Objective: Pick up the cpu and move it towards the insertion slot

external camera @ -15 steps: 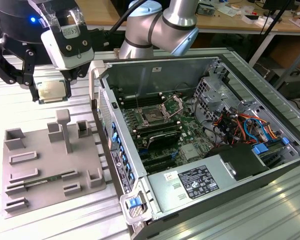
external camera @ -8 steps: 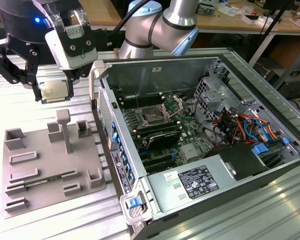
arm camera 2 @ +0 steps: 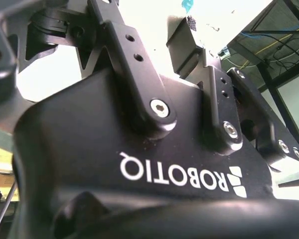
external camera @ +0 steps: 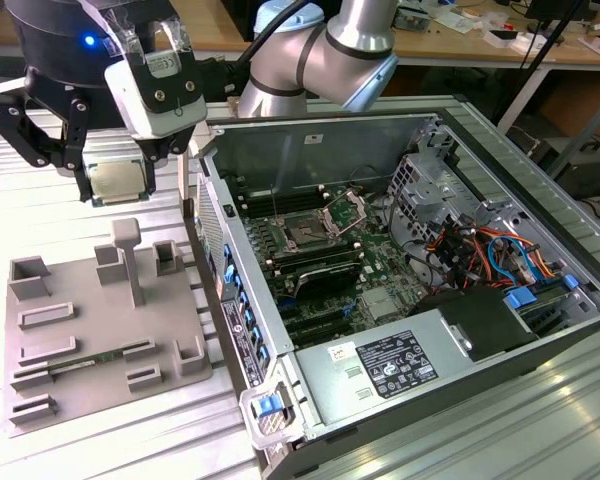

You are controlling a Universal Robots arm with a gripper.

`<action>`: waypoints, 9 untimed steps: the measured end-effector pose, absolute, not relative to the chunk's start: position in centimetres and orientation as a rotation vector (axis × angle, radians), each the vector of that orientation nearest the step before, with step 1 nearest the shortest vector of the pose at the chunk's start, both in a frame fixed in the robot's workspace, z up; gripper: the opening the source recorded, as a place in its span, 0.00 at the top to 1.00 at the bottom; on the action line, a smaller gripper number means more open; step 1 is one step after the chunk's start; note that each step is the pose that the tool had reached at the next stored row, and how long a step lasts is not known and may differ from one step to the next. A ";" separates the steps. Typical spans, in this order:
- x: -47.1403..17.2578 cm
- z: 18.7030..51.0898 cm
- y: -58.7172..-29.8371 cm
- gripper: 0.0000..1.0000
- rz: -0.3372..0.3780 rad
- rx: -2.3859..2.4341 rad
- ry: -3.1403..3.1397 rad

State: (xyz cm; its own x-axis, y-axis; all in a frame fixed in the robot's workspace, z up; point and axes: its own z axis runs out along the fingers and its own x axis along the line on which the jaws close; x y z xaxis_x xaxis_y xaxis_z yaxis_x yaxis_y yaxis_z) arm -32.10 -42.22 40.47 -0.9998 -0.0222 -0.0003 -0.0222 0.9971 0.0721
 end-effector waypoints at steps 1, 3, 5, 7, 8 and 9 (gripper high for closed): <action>-32.0 40.5 -42.2 0.45 -0.113 0.035 -3.139; -31.9 40.5 -42.2 0.45 -0.113 0.035 -3.139; -31.8 40.5 -42.2 0.45 -0.113 0.035 -3.139; -31.6 40.4 -42.2 0.45 -0.113 0.035 -3.139; -31.5 40.4 -42.2 0.45 -0.113 0.035 -3.139; -31.4 40.4 -42.2 0.45 -0.113 0.035 -3.139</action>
